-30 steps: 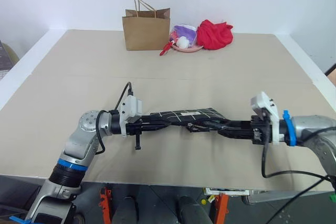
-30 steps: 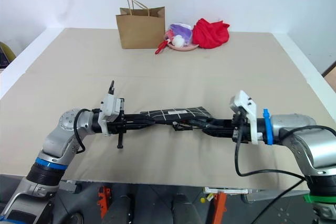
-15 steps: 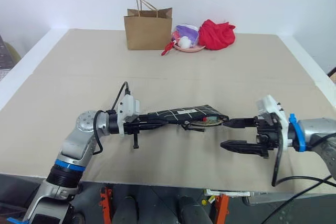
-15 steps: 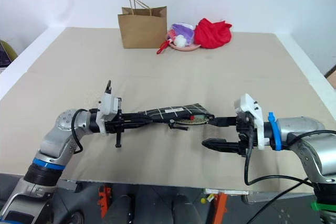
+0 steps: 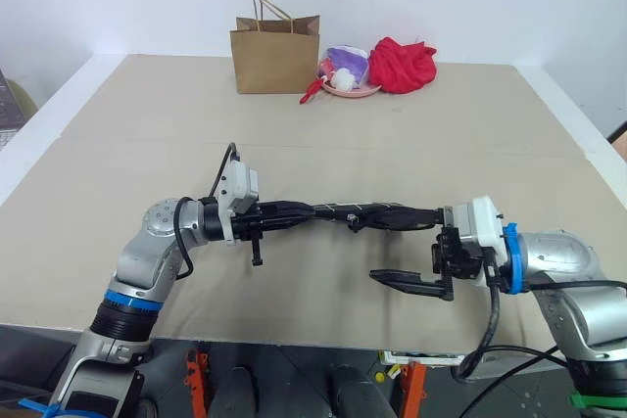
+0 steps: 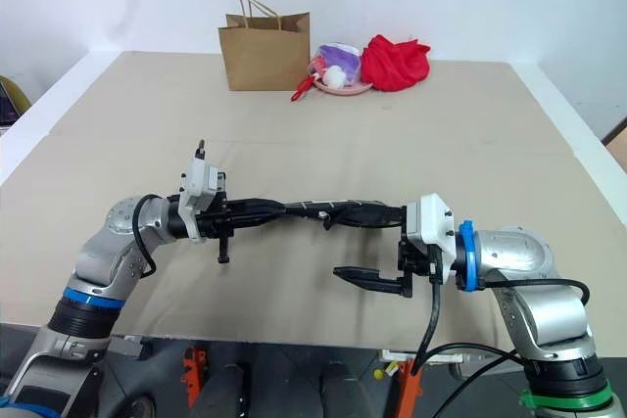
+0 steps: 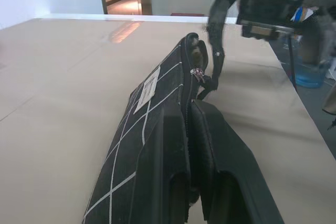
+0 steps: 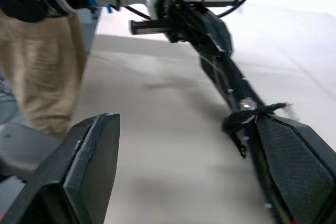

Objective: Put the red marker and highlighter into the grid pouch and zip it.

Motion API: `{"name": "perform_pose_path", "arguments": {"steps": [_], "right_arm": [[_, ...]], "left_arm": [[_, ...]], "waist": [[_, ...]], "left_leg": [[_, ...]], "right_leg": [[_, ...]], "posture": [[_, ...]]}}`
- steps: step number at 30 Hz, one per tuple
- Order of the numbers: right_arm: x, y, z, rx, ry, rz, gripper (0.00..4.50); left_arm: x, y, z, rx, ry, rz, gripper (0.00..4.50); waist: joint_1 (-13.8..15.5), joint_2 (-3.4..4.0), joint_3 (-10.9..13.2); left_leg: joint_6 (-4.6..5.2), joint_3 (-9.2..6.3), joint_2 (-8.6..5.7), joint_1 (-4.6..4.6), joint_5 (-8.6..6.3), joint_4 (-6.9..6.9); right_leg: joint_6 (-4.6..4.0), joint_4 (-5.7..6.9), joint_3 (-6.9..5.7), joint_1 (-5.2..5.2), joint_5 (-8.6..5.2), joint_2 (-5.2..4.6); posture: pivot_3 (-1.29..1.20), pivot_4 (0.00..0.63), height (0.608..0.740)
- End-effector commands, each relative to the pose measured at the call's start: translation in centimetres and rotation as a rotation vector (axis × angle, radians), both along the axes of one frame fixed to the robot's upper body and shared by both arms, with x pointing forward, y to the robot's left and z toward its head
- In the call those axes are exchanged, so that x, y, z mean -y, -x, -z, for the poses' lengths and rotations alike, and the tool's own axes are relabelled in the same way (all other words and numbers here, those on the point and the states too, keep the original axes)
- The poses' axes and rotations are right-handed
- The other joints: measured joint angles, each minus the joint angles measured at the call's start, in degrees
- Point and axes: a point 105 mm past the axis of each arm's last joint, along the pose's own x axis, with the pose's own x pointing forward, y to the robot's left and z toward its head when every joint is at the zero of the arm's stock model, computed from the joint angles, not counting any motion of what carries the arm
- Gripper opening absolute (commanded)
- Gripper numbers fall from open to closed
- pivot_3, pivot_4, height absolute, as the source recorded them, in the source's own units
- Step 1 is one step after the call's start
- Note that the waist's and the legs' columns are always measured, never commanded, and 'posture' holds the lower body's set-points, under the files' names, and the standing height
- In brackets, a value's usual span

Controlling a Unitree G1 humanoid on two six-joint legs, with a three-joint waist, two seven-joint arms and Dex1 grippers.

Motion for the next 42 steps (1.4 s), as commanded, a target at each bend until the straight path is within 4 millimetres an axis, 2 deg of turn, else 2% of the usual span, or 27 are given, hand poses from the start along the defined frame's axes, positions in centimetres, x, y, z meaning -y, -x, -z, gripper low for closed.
{"name": "perform_pose_path", "arguments": {"steps": [1,8,15,16,18,20,24,25,32,38,42], "right_arm": [[-0.6,-0.2,-0.9,0.079,-0.023,-0.016,4.43],[-0.8,-1.4,-0.7,0.099,-0.034,0.007,4.43],[-1.4,-1.6,-0.7,0.111,-0.050,-0.014,4.43],[-1.5,-1.6,-0.7,0.115,-0.052,-0.018,3.92],[-1.6,-1.6,-0.7,0.124,-0.056,-0.020,3.22],[-1.6,-1.6,-0.7,0.128,-0.058,-0.020,2.09],[-1.6,-1.8,-0.5,0.137,-0.051,-0.023,0.21],[-1.6,-1.9,-0.4,0.141,-0.047,-0.025,0.05],[-1.6,-2.3,-0.5,0.162,-0.040,-0.028,0.05],[-1.1,-2.7,-1.3,0.179,-0.043,0.010,0.05],[0.6,-2.4,-2.1,0.190,-0.020,0.035,0.05]], "left_arm": [[0.1,0.6,-1.1,0.044,0.015,0.020,0.00],[0.2,0.7,-1.1,0.045,0.012,0.021,0.00],[0.2,0.8,-0.9,0.046,0.008,0.021,0.00],[0.2,0.8,-0.9,0.045,0.008,0.021,0.00],[0.2,0.8,-0.9,0.045,0.008,0.022,0.00],[0.2,0.8,-0.9,0.044,0.007,0.021,0.00],[0.2,0.8,-0.8,0.044,0.006,0.020,0.00],[0.2,0.8,-0.8,0.044,0.006,0.019,0.00],[0.2,0.7,-1.0,0.048,0.007,0.016,0.00],[0.1,0.6,-1.0,0.048,0.005,0.013,0.00],[0.1,0.4,-0.9,0.051,-0.001,0.011,0.00]], "waist": [[0.0,0.00,0.0],[0.0,0.00,0.0],[0.0,0.00,0.0],[0.0,0.00,0.0],[0.0,0.00,0.0],[0.0,0.00,0.0],[0.0,0.00,0.0],[0.0,0.00,0.0],[0.0,0.00,0.0],[0.0,0.00,0.0],[0.0,0.00,0.0]], "left_leg": [[0.00,0.00,0.00,0.00,0.00,-0.03],[0.00,-0.01,0.00,0.02,0.00,-0.07],[0.00,-0.01,0.00,0.02,0.00,-0.07],[0.00,-0.01,0.00,0.02,0.00,-0.07],[0.00,-0.02,0.00,0.02,0.00,-0.07],[0.00,-0.02,0.00,0.02,0.00,-0.07],[0.00,-0.02,0.00,0.02,0.00,-0.07],[0.00,-0.02,0.00,0.03,0.00,-0.07],[0.00,-0.02,0.00,0.02,0.00,-0.07],[0.00,-0.02,0.00,0.03,0.00,-0.07],[0.00,-0.01,0.00,0.01,0.00,-0.07]], "right_leg": [[0.00,0.00,0.00,-0.01,-0.01,0.00],[0.00,0.00,0.00,0.00,-0.01,0.01],[-0.01,0.01,0.00,0.00,-0.01,0.01],[-0.01,0.01,0.00,-0.01,-0.01,0.01],[-0.01,0.01,0.00,0.00,-0.01,0.01],[0.00,0.01,0.00,0.00,0.00,0.01],[0.00,0.01,0.00,0.00,0.00,0.01],[0.00,0.01,0.00,0.00,0.00,0.01],[0.00,0.01,0.00,0.00,0.00,0.01],[0.00,0.01,0.00,0.00,0.00,0.01],[0.00,0.01,0.00,0.01,0.00,0.00]], "posture": [[0.00,0.150,0.740],[0.00,0.150,0.740],[0.00,0.150,0.740],[0.00,0.150,0.740],[0.00,0.150,0.740],[0.00,0.150,0.740],[0.00,0.150,0.740],[0.00,0.150,0.740],[0.00,0.150,0.740],[0.00,0.150,0.740],[0.00,0.150,0.740]]}}
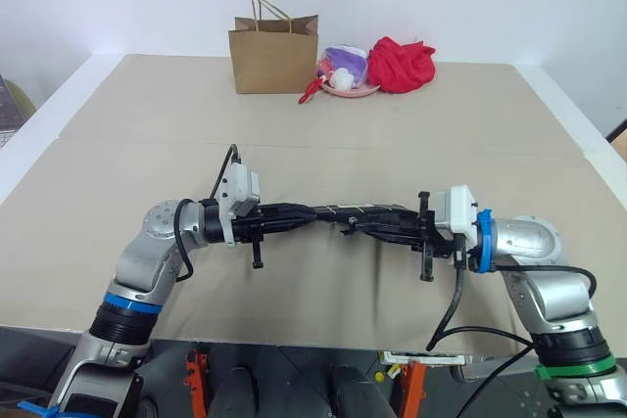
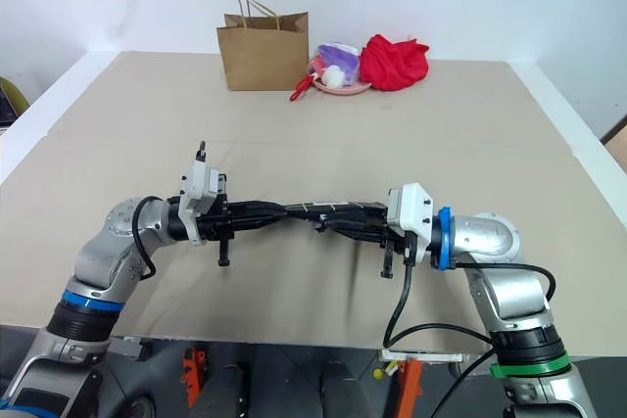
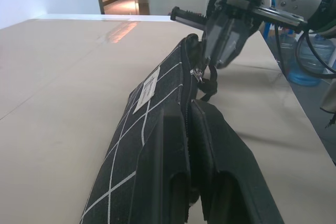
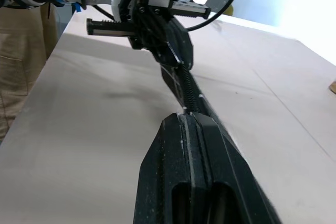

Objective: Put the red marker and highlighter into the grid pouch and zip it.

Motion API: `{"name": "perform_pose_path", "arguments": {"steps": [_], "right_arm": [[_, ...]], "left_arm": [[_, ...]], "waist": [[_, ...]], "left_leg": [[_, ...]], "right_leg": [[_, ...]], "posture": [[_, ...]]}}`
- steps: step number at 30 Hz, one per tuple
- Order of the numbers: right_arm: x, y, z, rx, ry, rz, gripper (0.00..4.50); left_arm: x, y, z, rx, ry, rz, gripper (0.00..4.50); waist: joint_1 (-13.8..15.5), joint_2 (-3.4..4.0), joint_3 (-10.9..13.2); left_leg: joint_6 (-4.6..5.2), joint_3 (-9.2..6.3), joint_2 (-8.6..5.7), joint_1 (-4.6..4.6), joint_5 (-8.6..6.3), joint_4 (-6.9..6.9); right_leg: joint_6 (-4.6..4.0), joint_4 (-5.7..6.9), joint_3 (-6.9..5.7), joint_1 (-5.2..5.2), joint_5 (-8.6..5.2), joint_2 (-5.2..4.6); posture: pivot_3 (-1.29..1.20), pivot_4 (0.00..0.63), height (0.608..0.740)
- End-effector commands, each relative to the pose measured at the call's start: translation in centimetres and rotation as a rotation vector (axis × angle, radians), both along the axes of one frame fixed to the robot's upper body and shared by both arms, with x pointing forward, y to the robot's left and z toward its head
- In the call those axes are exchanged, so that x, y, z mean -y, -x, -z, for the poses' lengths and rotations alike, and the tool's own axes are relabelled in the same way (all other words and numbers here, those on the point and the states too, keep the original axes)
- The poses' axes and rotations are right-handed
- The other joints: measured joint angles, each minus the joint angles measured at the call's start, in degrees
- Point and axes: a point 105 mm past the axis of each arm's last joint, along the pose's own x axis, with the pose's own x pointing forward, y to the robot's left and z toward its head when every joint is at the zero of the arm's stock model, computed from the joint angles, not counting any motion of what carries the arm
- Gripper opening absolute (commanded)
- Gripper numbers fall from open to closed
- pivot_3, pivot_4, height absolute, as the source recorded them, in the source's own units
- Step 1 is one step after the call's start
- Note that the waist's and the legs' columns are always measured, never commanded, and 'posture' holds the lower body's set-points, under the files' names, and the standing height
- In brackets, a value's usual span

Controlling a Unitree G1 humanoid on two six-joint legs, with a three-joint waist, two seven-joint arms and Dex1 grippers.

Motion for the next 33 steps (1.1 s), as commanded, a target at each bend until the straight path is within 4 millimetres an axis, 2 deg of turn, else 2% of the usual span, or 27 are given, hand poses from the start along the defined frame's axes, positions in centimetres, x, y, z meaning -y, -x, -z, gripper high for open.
{"name": "perform_pose_path", "arguments": {"steps": [1,8,10,15,19,22,25,26,30,31,33], "right_arm": [[1.6,0.4,-1.8,0.060,0.010,0.024,0.05],[5.0,1.0,-1.6,0.023,0.083,0.095,0.05],[5.5,1.0,-1.6,0.017,0.091,0.106,0.05],[9.9,1.1,-0.6,-0.021,0.158,0.259,0.05],[12.3,1.5,0.2,-0.035,0.209,0.319,0.05],[13.0,1.4,0.2,-0.034,0.197,0.344,0.05],[12.3,1.1,-0.4,-0.102,0.092,0.348,0.05],[12.0,0.9,-0.7,-0.138,0.043,0.350,0.01],[10.7,-0.5,-2.3,-0.263,-0.151,0.382,1.31],[10.4,-1.0,-2.3,-0.287,-0.179,0.393,1.92],[9.9,-1.6,-2.1,-0.308,-0.191,0.401,2.77]], "left_arm": [[0.0,0.1,-1.0,0.049,0.003,0.007,0.00],[-0.2,0.0,-0.5,0.071,-0.024,0.011,0.00],[-0.2,0.0,-0.5,0.074,-0.024,0.011,0.00],[-0.8,-0.1,0.0,0.089,-0.061,0.013,0.00],[-1.2,-0.2,0.3,0.088,-0.073,0.009,0.00],[-1.4,-0.3,0.6,0.080,-0.088,0.009,0.00],[-1.4,-0.1,1.0,0.021,-0.112,0.026,0.00],[-1.4,-0.1,1.1,-0.008,-0.114,0.026,0.39],[-1.6,0.0,0.9,-0.076,-0.091,0.028,1.81],[-1.8,0.0,0.6,-0.102,-0.074,0.021,2.36],[-2.4,-0.2,-0.1,-0.134,-0.047,-0.014,3.20]], "waist": [[0.0,0.00,0.0],[0.1,0.00,0.0],[0.1,0.00,0.0],[0.1,0.00,0.0],[0.1,0.00,0.0],[-0.1,0.01,0.0],[-0.1,0.01,0.0],[-0.2,0.01,0.0],[-0.3,0.02,0.0],[-0.3,0.02,0.0],[-0.2,0.01,0.0]], "left_leg": [[0.00,0.00,0.00,0.00,0.00,0.00],[0.00,0.00,0.00,0.01,0.00,-0.01],[0.00,0.00,0.00,0.02,0.00,0.00],[0.00,0.00,-0.01,0.03,0.00,0.01],[0.00,0.00,-0.01,0.03,0.00,0.01],[0.00,0.00,-0.01,0.05,0.00,0.01],[0.01,0.00,-0.01,0.07,0.00,0.02],[0.01,0.00,0.00,0.08,0.01,0.02],[0.01,0.00,0.00,0.07,0.01,0.06],[0.01,0.00,0.00,0.07,0.01,0.07],[0.02,-0.03,0.00,0.06,0.01,0.09]], "right_leg": [[0.00,0.00,0.00,0.00,0.00,0.00],[0.00,0.00,0.00,0.00,-0.02,0.00],[0.00,0.00,0.00,0.01,-0.01,0.00],[-0.01,0.00,0.00,0.04,-0.01,-0.01],[0.00,0.00,0.00,0.04,-0.01,0.00],[0.00,0.00,0.00,0.05,0.00,0.00],[-0.03,0.00,0.00,0.04,0.03,0.00],[-0.03,0.01,0.00,0.05,0.04,0.00],[-0.08,0.01,0.01,0.06,0.05,0.00],[-0.11,0.01,0.01,0.05,0.07,0.00],[-0.10,0.01,0.00,0.06,0.06,0.01]], "posture": [[0.00,0.150,0.740],[0.00,0.150,0.740],[0.00,0.150,0.740],[0.00,0.150,0.740],[0.00,0.150,0.740],[0.00,0.150,0.740],[0.00,0.150,0.740],[0.00,0.150,0.740],[0.00,0.150,0.740],[0.00,0.150,0.740],[0.00,0.150,0.740]]}}
